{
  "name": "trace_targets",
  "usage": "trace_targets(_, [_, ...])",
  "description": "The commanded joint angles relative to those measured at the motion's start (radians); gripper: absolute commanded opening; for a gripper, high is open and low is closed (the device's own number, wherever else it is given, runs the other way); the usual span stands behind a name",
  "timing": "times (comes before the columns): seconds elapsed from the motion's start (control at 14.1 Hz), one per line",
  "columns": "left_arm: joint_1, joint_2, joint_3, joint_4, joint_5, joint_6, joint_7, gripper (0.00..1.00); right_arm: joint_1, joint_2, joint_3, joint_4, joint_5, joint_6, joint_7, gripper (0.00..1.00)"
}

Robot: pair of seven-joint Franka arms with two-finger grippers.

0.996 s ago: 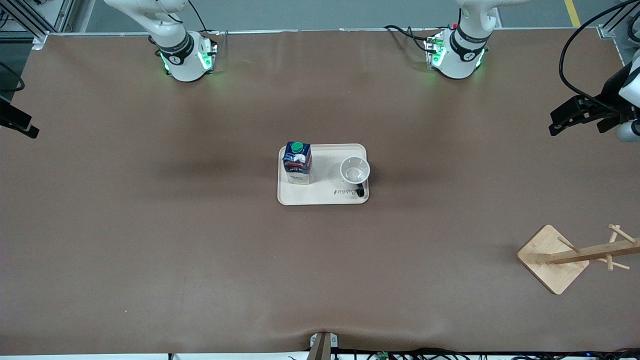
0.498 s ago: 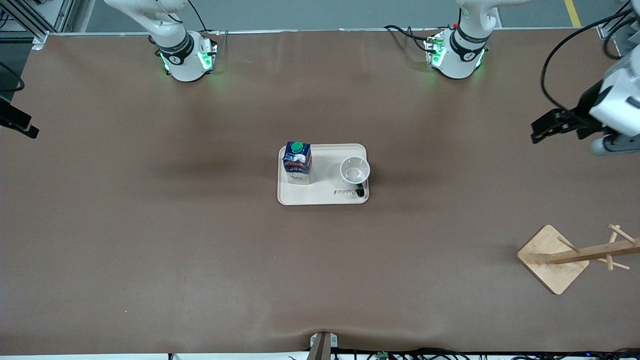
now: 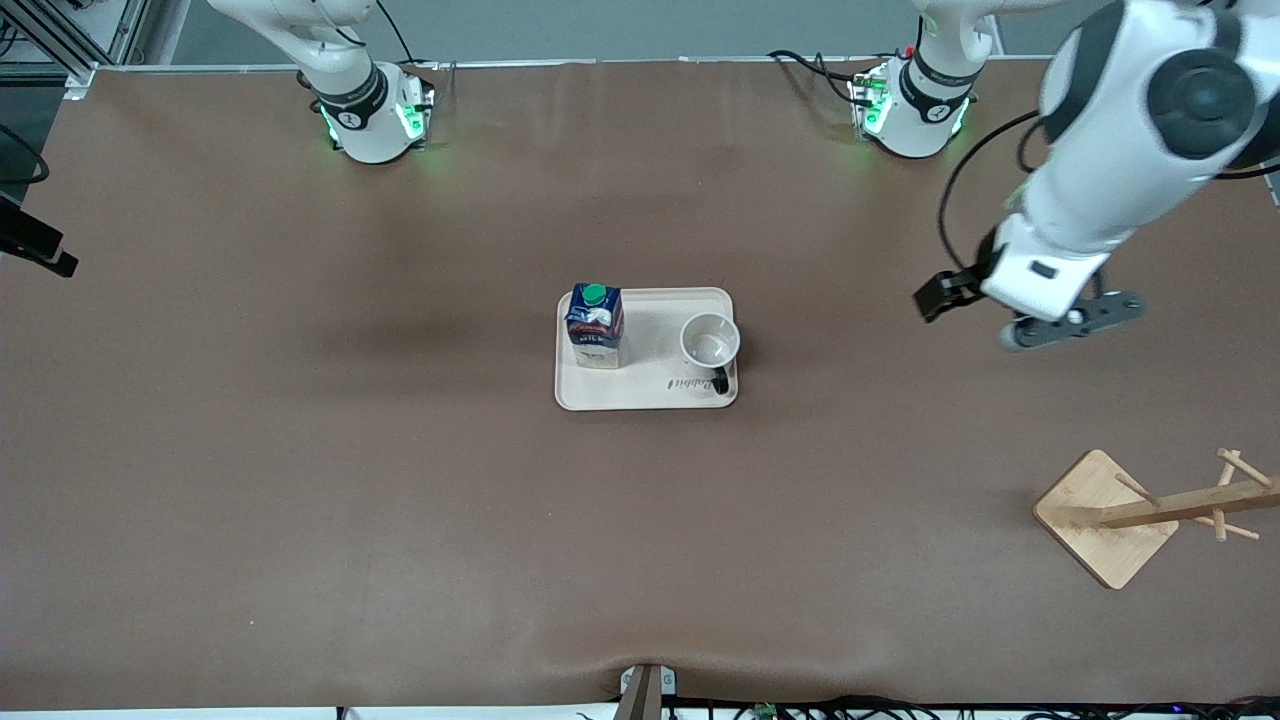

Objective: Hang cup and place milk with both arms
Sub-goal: 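Move the left gripper toward the white mug on the tray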

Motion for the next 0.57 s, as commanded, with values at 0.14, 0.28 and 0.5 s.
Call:
trace_targets(0.14, [0.002, 0.011, -0.099, -0.161, 0.009, 0.229, -0.176, 1.0, -0.006, 0.0, 0.001, 0.003, 0.016, 0.002, -0.002, 1.0])
trace_targets(0.28, [-0.006, 0.054, -0.133, -0.181, 0.014, 0.306, -0.247, 1.0, -0.005, 0.0, 0.001, 0.003, 0.016, 0.002, -0.002, 1.0])
trace_targets(0.5, [-0.05, 0.129, -0.138, -0.178, 0.015, 0.372, -0.268, 1.0, -0.008, 0.0, 0.001, 0.002, 0.016, -0.001, -0.002, 1.0])
